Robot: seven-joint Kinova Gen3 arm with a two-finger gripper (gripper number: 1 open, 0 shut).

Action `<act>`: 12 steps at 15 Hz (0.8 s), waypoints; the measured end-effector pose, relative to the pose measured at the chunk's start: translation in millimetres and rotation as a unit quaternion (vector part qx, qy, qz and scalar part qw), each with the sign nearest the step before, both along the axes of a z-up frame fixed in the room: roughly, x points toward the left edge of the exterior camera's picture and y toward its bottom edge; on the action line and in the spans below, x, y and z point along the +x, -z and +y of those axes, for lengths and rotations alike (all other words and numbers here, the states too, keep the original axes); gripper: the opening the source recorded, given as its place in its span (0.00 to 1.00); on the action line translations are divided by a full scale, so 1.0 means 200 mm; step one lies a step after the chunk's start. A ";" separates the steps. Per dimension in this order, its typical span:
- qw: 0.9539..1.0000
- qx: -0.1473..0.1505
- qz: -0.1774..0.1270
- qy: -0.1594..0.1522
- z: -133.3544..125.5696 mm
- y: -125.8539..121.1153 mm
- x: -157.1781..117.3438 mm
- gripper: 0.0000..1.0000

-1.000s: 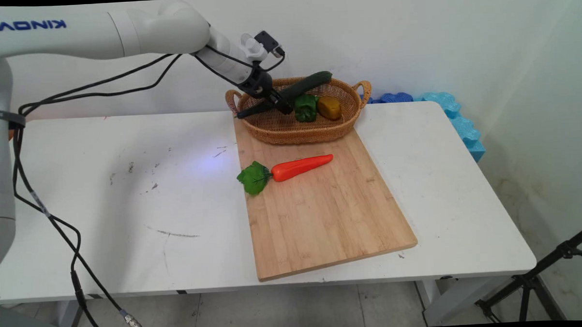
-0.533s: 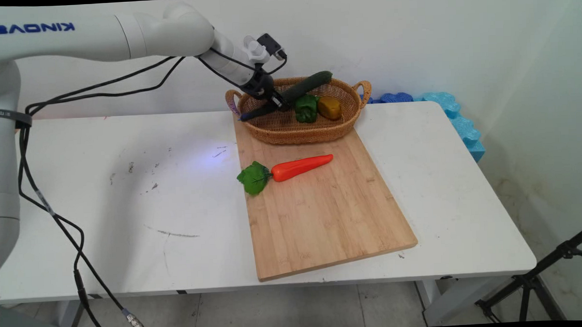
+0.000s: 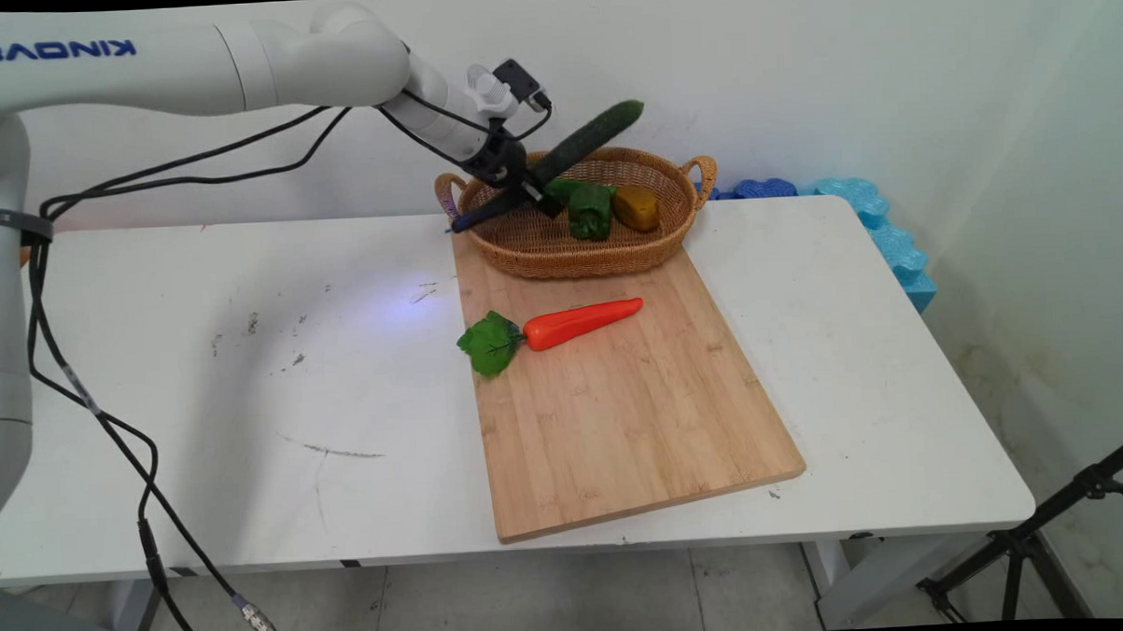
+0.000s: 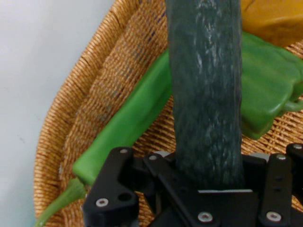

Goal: Place the picked object on the cutting board

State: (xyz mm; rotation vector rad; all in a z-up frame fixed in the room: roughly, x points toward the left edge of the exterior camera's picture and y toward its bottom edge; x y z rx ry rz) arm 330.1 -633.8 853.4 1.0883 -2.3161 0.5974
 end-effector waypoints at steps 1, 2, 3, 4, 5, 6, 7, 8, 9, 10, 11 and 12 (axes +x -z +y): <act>1.000 -0.003 0.001 -0.001 0.01 -0.02 0.00 0.00; 1.000 -0.006 0.002 -0.001 0.02 -0.04 0.01 0.00; 1.000 -0.008 0.002 -0.001 0.02 -0.05 0.01 0.00; 1.000 -0.010 0.003 -0.001 0.03 -0.07 0.01 0.00; 1.000 -0.012 0.003 -0.001 0.04 -0.09 0.01 0.00; 1.000 -0.015 0.004 0.000 0.05 -0.11 0.01 0.00; 1.000 -0.017 0.005 0.001 0.05 -0.13 0.01 0.00; 1.000 -0.019 0.006 0.002 0.07 -0.15 0.01 0.00; 1.000 -0.022 0.007 0.005 0.08 -0.18 0.01 0.00; 1.000 -0.024 0.008 0.008 0.10 -0.20 0.00 0.00; 1.000 -0.026 0.009 0.010 0.11 -0.23 -0.01 0.00; 1.000 -0.027 0.009 0.012 0.12 -0.24 -0.02 0.00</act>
